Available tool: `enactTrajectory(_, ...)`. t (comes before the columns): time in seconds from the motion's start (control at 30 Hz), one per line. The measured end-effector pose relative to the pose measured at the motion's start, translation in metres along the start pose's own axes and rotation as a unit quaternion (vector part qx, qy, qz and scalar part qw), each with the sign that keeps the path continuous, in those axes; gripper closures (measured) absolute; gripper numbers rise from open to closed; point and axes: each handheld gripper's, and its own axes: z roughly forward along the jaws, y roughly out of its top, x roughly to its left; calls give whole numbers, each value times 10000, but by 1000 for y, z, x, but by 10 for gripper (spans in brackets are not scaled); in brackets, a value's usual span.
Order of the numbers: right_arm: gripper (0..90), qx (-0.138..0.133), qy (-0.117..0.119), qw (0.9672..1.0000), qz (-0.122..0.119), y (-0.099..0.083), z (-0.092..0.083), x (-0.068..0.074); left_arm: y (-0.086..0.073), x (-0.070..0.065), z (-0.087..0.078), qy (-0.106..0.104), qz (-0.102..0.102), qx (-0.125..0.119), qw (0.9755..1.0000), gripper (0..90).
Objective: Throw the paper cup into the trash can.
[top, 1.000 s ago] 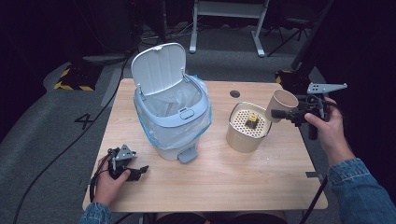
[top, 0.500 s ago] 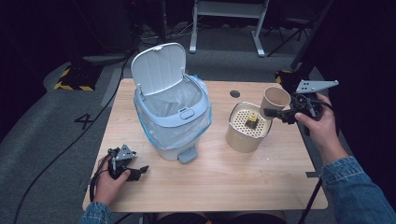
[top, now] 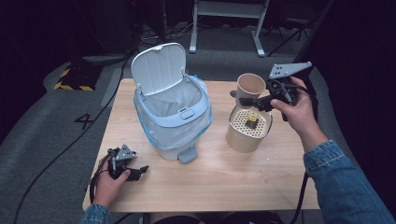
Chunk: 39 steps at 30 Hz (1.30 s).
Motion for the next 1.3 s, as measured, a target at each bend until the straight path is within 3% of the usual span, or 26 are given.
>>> enactTrajectory(0.3, 303, -96, 188, 9996, -184, 35, 27, 5, 0, 0, 0, -8, -8, 2, 10000, 206)
enactTrajectory(0.6, 303, -193, 460, 9977, -449, 75, 64, 22, 0, 0, 0, -10, -6, -13, 10000, 203)
enactTrajectory(0.9, 299, -73, 540, 9977, -406, 91, 96, 33, 1, 1, 1, -40, -15, -10, 10000, 199)
enactTrajectory(1.3, 295, 221, 561, 9975, -362, 91, 135, 40, 2, 2, 2, -76, 8, -9, 10000, 198)
